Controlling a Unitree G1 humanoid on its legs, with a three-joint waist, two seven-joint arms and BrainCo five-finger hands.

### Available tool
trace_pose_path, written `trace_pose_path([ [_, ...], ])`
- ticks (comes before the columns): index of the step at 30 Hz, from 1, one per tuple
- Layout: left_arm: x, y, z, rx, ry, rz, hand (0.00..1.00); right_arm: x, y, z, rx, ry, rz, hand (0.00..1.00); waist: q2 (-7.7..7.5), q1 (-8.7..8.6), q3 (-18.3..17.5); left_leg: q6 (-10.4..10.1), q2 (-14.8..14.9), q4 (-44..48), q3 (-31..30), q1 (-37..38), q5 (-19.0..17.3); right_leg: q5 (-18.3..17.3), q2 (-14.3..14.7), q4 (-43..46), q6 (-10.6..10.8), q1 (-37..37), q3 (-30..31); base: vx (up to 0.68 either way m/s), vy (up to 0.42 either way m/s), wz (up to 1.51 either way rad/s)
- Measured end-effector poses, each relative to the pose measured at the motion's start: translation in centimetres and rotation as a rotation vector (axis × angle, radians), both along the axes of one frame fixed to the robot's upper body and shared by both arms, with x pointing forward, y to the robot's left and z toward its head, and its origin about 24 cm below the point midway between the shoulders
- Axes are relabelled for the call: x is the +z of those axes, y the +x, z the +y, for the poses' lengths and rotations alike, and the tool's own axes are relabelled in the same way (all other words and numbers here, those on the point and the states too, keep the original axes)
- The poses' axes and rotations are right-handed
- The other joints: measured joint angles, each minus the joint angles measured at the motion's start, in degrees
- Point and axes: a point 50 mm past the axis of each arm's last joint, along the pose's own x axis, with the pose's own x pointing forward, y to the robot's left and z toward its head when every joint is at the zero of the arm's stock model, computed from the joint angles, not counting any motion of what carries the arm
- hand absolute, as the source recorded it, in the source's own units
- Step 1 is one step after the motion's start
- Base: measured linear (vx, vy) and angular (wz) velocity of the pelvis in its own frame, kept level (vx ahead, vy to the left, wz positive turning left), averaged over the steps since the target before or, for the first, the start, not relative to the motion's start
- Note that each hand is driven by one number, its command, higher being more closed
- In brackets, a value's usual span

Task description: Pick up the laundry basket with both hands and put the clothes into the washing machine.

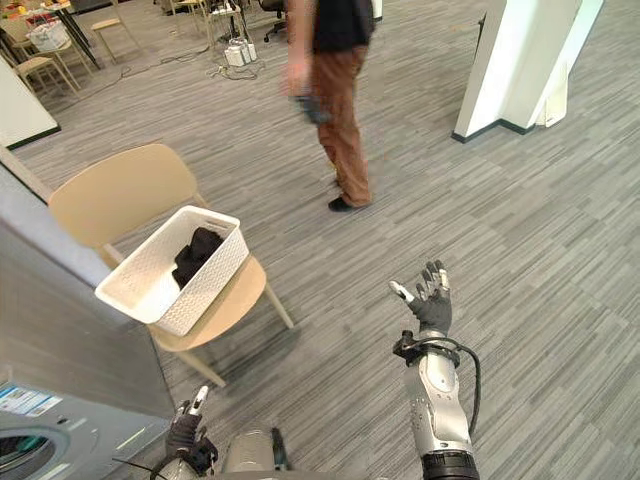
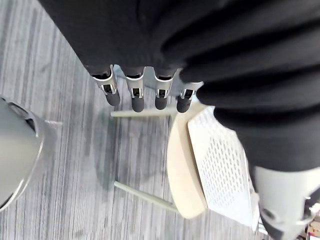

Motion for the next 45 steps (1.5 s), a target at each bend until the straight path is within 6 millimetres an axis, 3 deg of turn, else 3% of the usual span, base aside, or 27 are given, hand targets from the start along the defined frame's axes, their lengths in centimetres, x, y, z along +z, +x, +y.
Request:
trace_pose_path([
  [2, 0.4, 1.2, -0.5, -0.066, 0.016, -0.036, 0.00, 2.1, 1.4, 1.0, 0.058, -0.068, -0.084, 0.00, 0.40, 1.08, -0.02, 0.85, -5.42, -10.39, 4.83, -2.60, 0.87, -0.16, 1.15, -2.65, 0.29, 2.17, -0.15, 0.42, -0.099, -0.08],
  [3, 0.6, 1.4, -0.5, -0.070, 0.019, -0.043, 0.00, 2.6, 1.6, 1.1, 0.073, -0.086, -0.101, 0.00, 0.80, 1.55, -0.22, 2.17, -6.21, -13.86, 5.34, -1.95, 2.01, -0.28, 1.79, -3.07, 0.48, 3.00, -0.08, 0.57, -0.062, -0.11],
  [4, 0.7, 1.7, -0.1, -0.068, 0.032, -0.049, 0.00, 2.9, 2.0, 2.2, 0.108, -0.094, -0.115, 0.00, -0.27, 2.65, -0.17, 10.90, -7.52, -14.76, 5.43, 0.31, 1.24, -1.25, 1.48, -1.72, 2.07, 5.24, -0.01, 0.50, -0.033, 0.08],
  [6, 0.9, 2.2, -0.3, -0.069, 0.027, -0.066, 0.00, 3.1, 2.3, 3.3, 0.154, -0.121, -0.125, 0.00, -1.32, 2.98, -0.07, 11.83, -7.85, -14.88, 4.60, 2.43, -1.24, -1.75, 0.41, 7.91, 2.94, 2.68, -0.40, 0.49, 0.009, 0.19],
  [7, 0.8, 2.1, -0.2, -0.072, 0.027, -0.064, 0.00, 3.4, 2.6, 4.6, 0.210, -0.139, -0.142, 0.00, -1.79, 2.93, 0.24, 10.62, -7.71, -15.05, 3.90, 4.90, -2.36, -0.89, -1.29, 24.37, 5.53, -2.97, -1.05, 0.38, 0.039, 0.17],
  [8, 0.8, 2.1, -0.1, -0.078, 0.031, -0.061, 0.00, 3.6, 2.8, 4.9, 0.234, -0.152, -0.150, 0.00, -1.99, 2.70, 0.35, 10.21, -8.01, -15.03, 3.01, 6.16, -2.95, 1.21, -2.92, 33.44, 9.30, -6.14, -1.47, 0.57, 0.012, 0.58],
  [9, 0.9, 2.4, -0.1, -0.103, 0.040, -0.062, 0.00, 3.6, 2.7, 5.6, 0.272, -0.170, -0.157, 0.00, -2.13, 2.10, 0.39, 10.24, -9.04, -15.08, -0.05, 8.66, -3.71, 1.74, -5.31, 46.16, 10.36, -10.65, -2.40, 0.49, -0.060, 1.10],
  [11, 1.1, 2.7, 0.0, -0.138, 0.062, -0.072, 0.00, 3.5, 2.5, 6.0, 0.317, -0.205, -0.157, 0.00, -2.05, 1.20, 0.48, 10.00, -10.13, -17.96, -4.71, 13.73, -3.59, 0.88, -6.90, 52.01, 8.64, -13.48, -2.90, 0.52, -0.102, 1.33],
  [13, 1.3, 2.9, 0.0, -0.156, 0.076, -0.081, 0.00, 4.1, 1.9, 6.6, 0.355, -0.255, -0.194, 0.00, -2.65, 1.26, 0.04, 8.27, -11.00, -22.46, -10.92, 17.59, -2.56, -1.45, -8.86, 45.58, 4.36, -17.93, -1.90, 0.40, -0.169, 1.38],
  [15, 1.3, 3.1, -0.1, -0.169, 0.076, -0.085, 0.00, 4.6, 1.7, 6.5, 0.371, -0.269, -0.226, 0.00, -3.27, 0.93, -0.43, 7.10, -11.20, -23.87, -16.19, 17.21, -1.86, -2.05, -8.21, 32.70, 3.43, -20.83, 3.10, 0.33, -0.256, 1.43],
  [17, 1.0, 2.9, -0.3, -0.195, 0.078, -0.072, 0.00, 4.3, 1.4, 6.2, 0.381, -0.293, -0.219, 0.00, -4.14, 0.92, -0.81, 4.70, -12.07, -24.87, -22.48, 16.80, -1.10, 0.10, -7.64, 17.76, 5.82, -21.91, 13.54, 0.30, -0.302, 1.64],
  [18, 1.0, 2.8, -0.3, -0.206, 0.079, -0.069, 0.00, 4.2, 1.4, 6.1, 0.384, -0.298, -0.216, 0.00, -4.47, 0.98, -0.81, 3.77, -12.46, -24.59, -24.12, 16.62, -1.23, 2.08, -7.83, 13.99, 6.92, -21.50, 15.61, 0.27, -0.360, 1.68],
  [19, 1.0, 2.8, 0.0, -0.214, 0.090, -0.067, 0.00, 4.1, 1.2, 6.1, 0.385, -0.306, -0.211, 0.00, -5.99, 1.00, -0.75, 1.93, -13.93, -23.60, -27.49, 16.17, -1.84, 8.95, -8.98, 7.99, 7.45, -20.77, 17.94, 0.24, -0.401, 1.70],
  [20, 0.6, 2.6, -0.5, -0.209, 0.071, -0.048, 0.00, 3.6, 0.9, 5.6, 0.382, -0.329, -0.187, 0.00, -4.62, 1.48, -0.51, -0.07, -13.22, -22.23, -31.57, 15.93, -3.05, 10.20, -8.21, 9.70, 8.89, -19.31, 15.29, 0.28, -0.459, 1.61],
  [22, 0.9, 2.1, -1.4, -0.189, 0.045, -0.066, 0.00, 3.6, 0.1, 4.8, 0.364, -0.351, -0.186, 0.00, -3.12, 2.18, -0.90, -0.54, -11.10, -19.88, -33.66, 13.25, -3.22, 8.70, -7.16, 9.23, 7.38, -17.31, 10.28, 0.12, -0.311, 1.48],
  [24, 0.9, 2.0, -1.9, -0.209, 0.039, -0.064, 0.00, 4.3, -0.7, 3.5, 0.307, -0.355, -0.208, 0.00, -2.70, 0.82, -0.76, -2.66, -8.82, -17.76, -31.00, 10.10, -1.88, 8.20, -7.60, 9.04, 6.58, -15.15, 2.70, 0.04, -0.250, 1.80],
  [26, 0.9, 2.2, -1.7, -0.204, 0.042, -0.068, 0.00, 4.2, -0.9, 0.9, 0.203, -0.404, -0.181, 0.00, -3.32, -0.24, -0.28, -0.56, -2.01, -15.85, -14.16, 7.67, -3.11, 7.76, -8.17, 6.66, 5.85, -11.48, -5.49, -0.02, -0.121, 1.74],
  [28, 0.8, 1.9, -1.5, -0.197, 0.040, -0.057, 0.00, 3.5, -0.7, -1.6, 0.110, -0.477, -0.120, 0.00, -4.20, -0.16, 0.27, -0.32, 1.17, -15.78, -7.53, 7.25, -3.25, 8.04, -9.30, 4.26, 6.33, -9.41, -8.68, -0.01, 0.093, 1.16],
  [29, 0.6, 1.5, -1.4, -0.202, 0.039, -0.048, 0.00, 3.2, -0.2, -3.2, 0.055, -0.538, -0.078, 0.00, -4.42, -0.07, 0.46, -1.17, 1.47, -16.50, -7.58, 6.87, -2.70, 8.06, -10.43, 3.93, 7.03, -9.26, -9.51, -0.01, 0.238, 0.81],
  [30, 0.6, 1.3, -1.4, -0.209, 0.041, -0.042, 0.00, 3.2, 0.1, -4.0, 0.031, -0.575, -0.058, 0.00, -4.37, -0.13, 0.54, -2.57, 1.20, -16.92, -7.15, 6.68, -1.34, 7.94, -11.11, 3.87, 7.68, -9.29, -9.72, 0.00, 0.358, 0.55],
  [32, 0.5, 1.0, -1.3, -0.222, 0.055, -0.034, 0.00, 3.3, 1.2, -5.8, -0.036, -0.646, -0.013, 0.00, -5.17, -0.06, 1.05, -1.69, -2.04, -18.24, -6.13, 6.29, 0.34, 8.69, -13.79, 3.53, 9.83, -9.94, -9.55, 0.02, 0.313, 0.36],
  [34, 0.6, 0.8, -0.3, -0.231, 0.089, -0.024, 0.00, 4.7, 2.6, -7.2, -0.085, -0.702, -0.023, 0.00, -6.86, 0.09, 1.74, 0.02, -5.68, -19.38, -5.88, 4.99, 0.95, 11.96, -15.95, -0.64, 11.64, -9.66, -9.86, 0.05, 0.275, 0.33],
  [37, 0.5, 0.5, -0.1, -0.253, 0.088, -0.023, 0.00, 6.2, 3.2, -9.2, -0.130, -0.803, -0.022, 0.00, -6.54, 0.01, 1.65, 2.52, -9.14, -18.14, -6.38, 3.64, -0.35, 14.45, -18.35, -2.98, 13.56, -8.38, -11.46, 0.07, 0.265, 0.32],
  [39, 0.5, 0.6, -0.5, -0.301, 0.087, -0.026, 0.00, 5.7, 3.6, -10.8, -0.152, -0.855, 0.055, 0.00, -5.79, -0.10, 1.70, 3.60, -10.49, -17.58, -6.76, 3.74, -2.04, 13.48, -20.92, 3.99, 12.01, -10.64, -11.49, 0.08, 0.221, 0.30],
  [40, 0.6, 0.7, -0.7, -0.358, 0.089, -0.032, 0.00, 4.8, 3.7, -11.6, -0.155, -0.878, 0.129, 0.00, -5.49, -0.28, 1.76, 4.79, -11.18, -17.15, -7.50, 4.39, -2.33, 11.76, -23.21, 13.78, 7.04, -14.08, -10.99, 0.13, 0.210, 0.25],
  [42, 0.6, 0.7, -0.4, -0.384, 0.099, -0.030, 0.00, 4.2, 4.4, -11.8, -0.139, -0.891, 0.179, 0.00, -5.40, -0.47, 2.52, 5.95, -11.04, -16.43, -7.81, 6.17, -3.02, 9.47, -23.79, 22.60, 3.95, -17.35, -7.86, 0.14, 0.151, 0.13],
  [45, 0.8, 0.7, 0.1, -0.390, 0.118, -0.030, 0.00, 4.7, 6.4, -12.1, -0.095, -0.990, 0.231, 0.00, -4.76, -0.32, 3.05, 6.07, -11.00, -18.87, -7.80, 10.40, -3.07, 4.81, -21.08, 26.71, 4.77, -20.16, -7.05, 0.10, 0.034, 0.01],
])
